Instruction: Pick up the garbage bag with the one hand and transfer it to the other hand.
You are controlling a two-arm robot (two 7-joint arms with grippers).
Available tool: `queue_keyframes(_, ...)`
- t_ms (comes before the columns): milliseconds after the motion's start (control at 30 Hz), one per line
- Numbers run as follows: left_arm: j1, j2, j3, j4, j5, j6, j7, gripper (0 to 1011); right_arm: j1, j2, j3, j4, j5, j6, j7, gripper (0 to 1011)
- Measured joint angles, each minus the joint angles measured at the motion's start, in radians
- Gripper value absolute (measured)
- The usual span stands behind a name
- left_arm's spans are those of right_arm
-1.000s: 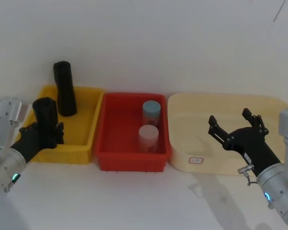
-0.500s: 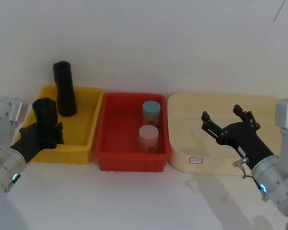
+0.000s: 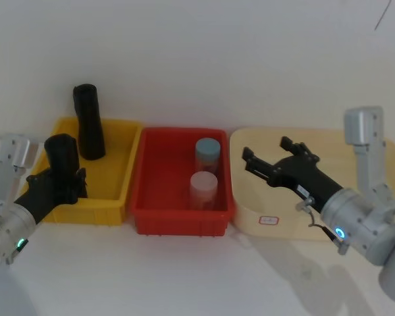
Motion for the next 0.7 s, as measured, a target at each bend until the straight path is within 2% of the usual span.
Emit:
queue_keyframes(167, 0.000, 0.000, 0.000, 0.000, 0.000, 0.000, 0.000, 410, 0.070, 0.004, -0.046, 0.039, 0.004, 0.064, 0.044, 1001)
queue_keyframes(300, 0.000, 0.000, 0.000, 0.000, 0.000, 0.000, 0.000, 410, 0.109, 0.006, -0.076, 0.062, 0.000, 0.092, 0.066, 1001)
queue_keyframes(500, 0.000, 0.000, 0.000, 0.000, 0.000, 0.000, 0.000, 410, 0.200, 0.007, -0.154, 0.123, -0.033, 0.146, 0.112, 1001)
queue_keyframes(700, 0.000, 0.000, 0.000, 0.000, 0.000, 0.000, 0.000, 410, 0.274, 0.003, -0.224, 0.184, -0.070, 0.175, 0.145, 1001)
